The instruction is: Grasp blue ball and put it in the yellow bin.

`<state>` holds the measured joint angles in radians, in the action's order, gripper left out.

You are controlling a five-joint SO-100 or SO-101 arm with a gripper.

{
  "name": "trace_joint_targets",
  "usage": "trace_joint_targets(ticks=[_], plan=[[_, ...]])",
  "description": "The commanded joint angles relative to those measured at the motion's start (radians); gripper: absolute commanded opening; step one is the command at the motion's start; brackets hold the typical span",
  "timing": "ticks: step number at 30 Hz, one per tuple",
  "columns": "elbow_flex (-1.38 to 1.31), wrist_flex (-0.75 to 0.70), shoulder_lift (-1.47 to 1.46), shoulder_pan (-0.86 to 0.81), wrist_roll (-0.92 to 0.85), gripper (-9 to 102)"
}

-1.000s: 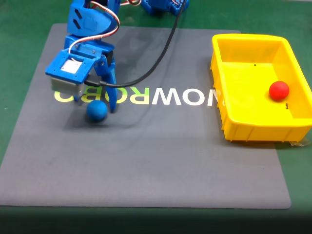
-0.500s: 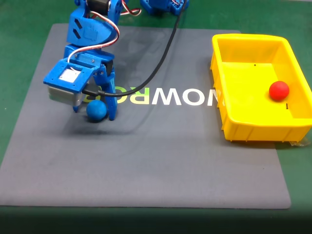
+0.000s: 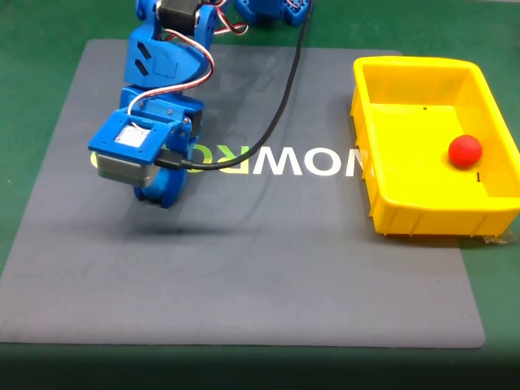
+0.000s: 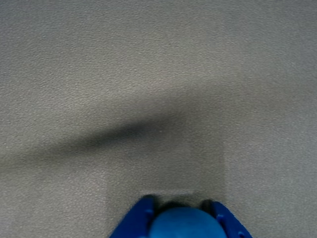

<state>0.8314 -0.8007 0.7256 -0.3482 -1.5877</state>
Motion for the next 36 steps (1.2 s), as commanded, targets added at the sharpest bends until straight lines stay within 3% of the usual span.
trace_joint_targets(ticks=[1, 8, 15, 36], plan=[[-0.063, -0.014, 0.023, 0.003, 0.011, 0], [-0.052, -0.049, 0.103, 0.017, 0.018, 0], [0.029, -0.080, 0.367, 0.103, -0.009, 0], [0.322, -0.072, 0.759, 0.695, 0.084, 0]])
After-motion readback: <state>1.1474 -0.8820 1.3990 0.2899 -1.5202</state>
